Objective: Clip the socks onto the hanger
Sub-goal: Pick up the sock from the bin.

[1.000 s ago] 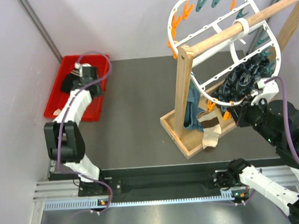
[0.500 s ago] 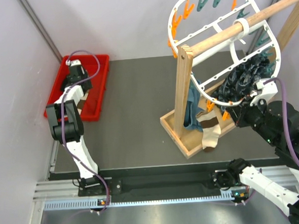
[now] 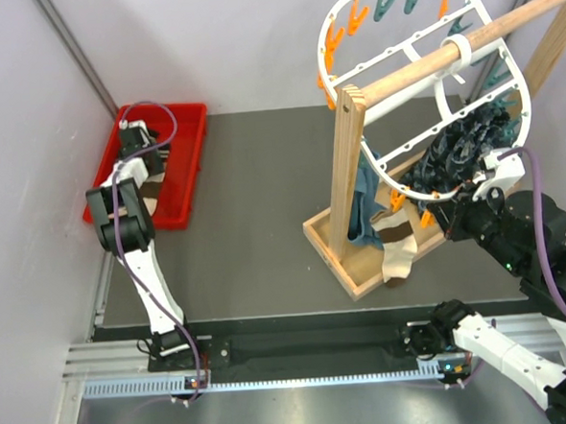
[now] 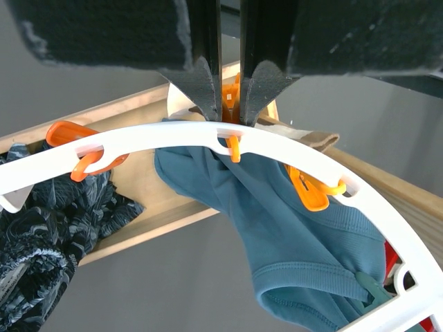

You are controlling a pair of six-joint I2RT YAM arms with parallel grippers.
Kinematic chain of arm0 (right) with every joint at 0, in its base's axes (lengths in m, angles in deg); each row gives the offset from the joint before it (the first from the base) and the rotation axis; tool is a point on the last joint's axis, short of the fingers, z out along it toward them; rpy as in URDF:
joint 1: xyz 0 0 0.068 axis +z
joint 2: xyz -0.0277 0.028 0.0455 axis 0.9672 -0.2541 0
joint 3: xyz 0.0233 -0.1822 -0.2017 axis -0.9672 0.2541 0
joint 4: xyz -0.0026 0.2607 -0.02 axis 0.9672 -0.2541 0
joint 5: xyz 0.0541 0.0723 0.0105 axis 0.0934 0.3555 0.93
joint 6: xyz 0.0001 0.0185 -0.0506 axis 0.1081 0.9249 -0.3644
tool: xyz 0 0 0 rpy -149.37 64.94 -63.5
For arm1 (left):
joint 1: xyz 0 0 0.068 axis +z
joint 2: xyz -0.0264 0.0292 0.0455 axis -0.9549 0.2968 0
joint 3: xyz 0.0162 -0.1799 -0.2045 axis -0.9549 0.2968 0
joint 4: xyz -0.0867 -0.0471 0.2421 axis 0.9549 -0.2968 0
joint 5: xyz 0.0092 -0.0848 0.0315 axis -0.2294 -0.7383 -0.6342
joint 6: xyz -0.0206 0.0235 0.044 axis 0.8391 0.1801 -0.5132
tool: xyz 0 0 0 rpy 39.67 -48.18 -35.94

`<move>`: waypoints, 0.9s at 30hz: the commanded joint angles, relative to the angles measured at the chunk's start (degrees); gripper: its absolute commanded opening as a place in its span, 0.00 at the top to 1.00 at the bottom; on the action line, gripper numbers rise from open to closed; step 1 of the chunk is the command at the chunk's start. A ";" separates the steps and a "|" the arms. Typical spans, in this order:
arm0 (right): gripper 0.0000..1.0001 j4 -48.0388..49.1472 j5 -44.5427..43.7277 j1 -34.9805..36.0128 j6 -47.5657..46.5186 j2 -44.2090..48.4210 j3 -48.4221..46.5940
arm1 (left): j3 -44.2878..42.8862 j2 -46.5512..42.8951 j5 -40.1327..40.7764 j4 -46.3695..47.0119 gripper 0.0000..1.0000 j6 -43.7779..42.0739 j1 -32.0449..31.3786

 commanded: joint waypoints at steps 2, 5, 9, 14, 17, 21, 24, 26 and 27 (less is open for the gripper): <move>1.00 -1.25 1.82 0.57 -0.51 -0.86 -0.19 | -7.73 6.48 -0.64 -11.27 0.49 -2.14 0.77; 1.00 -1.25 1.90 0.74 -0.42 -0.86 -0.81 | -9.32 7.72 -3.79 -14.36 0.65 -0.74 2.34; 1.00 -1.17 1.99 0.57 -0.42 -1.12 -1.08 | -9.85 7.81 -6.60 -15.94 0.90 0.40 3.32; 1.00 -0.90 2.34 0.57 -1.04 -1.38 -1.08 | -10.90 4.21 -7.50 -18.31 1.00 9.24 3.41; 1.00 -0.90 2.17 0.57 -1.56 -1.30 -1.25 | -11.70 0.70 -12.58 -22.17 1.00 17.41 3.41; 1.00 -0.55 1.73 0.57 -1.92 -1.56 -1.17 | -2.33 -9.65 -23.21 -16.32 1.00 26.23 3.41; 1.00 -0.11 1.82 0.57 -2.01 -2.17 -0.55 | 11.65 -24.83 -29.98 -5.77 1.00 32.73 3.23; 1.00 0.50 2.17 0.57 -2.00 -2.61 0.15 | 19.92 -30.40 -34.38 -1.72 1.00 37.46 3.23; 1.00 0.76 2.43 0.65 -1.83 -2.61 0.50 | 22.12 -35.38 -35.87 0.64 1.00 38.97 3.14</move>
